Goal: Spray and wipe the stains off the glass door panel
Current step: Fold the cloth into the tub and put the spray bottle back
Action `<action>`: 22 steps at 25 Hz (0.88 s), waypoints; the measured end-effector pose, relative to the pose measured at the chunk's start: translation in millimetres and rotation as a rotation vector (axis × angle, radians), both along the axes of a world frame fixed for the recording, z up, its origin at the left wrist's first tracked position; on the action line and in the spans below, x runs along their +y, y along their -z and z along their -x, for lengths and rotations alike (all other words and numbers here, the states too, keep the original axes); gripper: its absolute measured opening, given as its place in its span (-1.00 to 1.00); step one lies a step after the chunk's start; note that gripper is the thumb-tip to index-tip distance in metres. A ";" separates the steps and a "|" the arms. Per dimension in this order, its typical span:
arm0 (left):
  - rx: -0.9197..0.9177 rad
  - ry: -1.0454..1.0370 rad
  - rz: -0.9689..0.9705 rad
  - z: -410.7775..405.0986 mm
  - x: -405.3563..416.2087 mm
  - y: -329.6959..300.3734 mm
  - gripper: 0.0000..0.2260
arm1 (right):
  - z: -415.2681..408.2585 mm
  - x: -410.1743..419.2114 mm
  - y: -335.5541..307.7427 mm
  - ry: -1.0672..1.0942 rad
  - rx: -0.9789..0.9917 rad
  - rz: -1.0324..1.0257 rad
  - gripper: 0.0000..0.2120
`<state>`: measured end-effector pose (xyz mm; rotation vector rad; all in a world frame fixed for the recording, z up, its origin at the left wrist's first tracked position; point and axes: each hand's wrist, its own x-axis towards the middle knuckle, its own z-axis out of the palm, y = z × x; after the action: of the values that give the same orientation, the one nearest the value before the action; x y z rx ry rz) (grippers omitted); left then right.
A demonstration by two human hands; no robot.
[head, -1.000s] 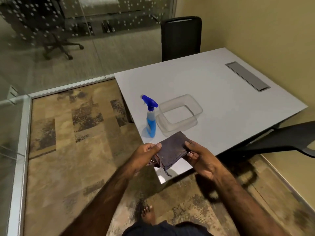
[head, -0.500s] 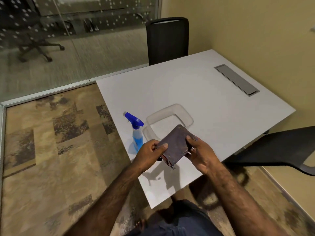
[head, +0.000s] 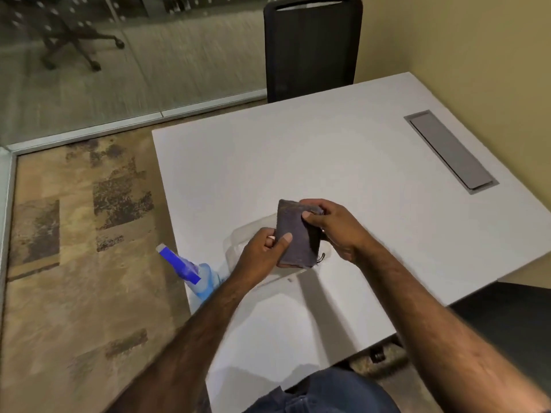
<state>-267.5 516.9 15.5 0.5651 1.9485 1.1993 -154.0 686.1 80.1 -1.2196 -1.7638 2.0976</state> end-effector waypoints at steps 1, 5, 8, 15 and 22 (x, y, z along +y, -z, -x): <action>0.003 -0.016 0.007 1.7 10.2 2.6 -0.78 | 6.8 11.0 4.2 -0.041 -0.016 -0.026 -0.74; 0.062 0.016 0.157 6.1 37.1 21.6 -0.72 | 27.2 46.3 23.8 -0.335 -0.102 -0.369 -0.77; -0.037 0.066 0.255 3.5 44.3 39.7 -0.70 | 37.3 58.2 38.3 -0.557 -0.215 -0.632 -0.73; -0.137 0.126 0.448 2.3 57.0 61.9 -0.69 | 41.6 50.4 71.4 -0.838 -0.383 -0.827 -0.61; -0.058 0.165 0.523 8.9 58.1 68.7 -0.56 | 42.1 41.0 75.5 -0.901 -0.449 -0.901 -0.62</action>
<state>-276.3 575.0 -53.2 0.3966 2.0139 0.5610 -196.1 727.2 4.6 -0.6721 -3.3423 0.8775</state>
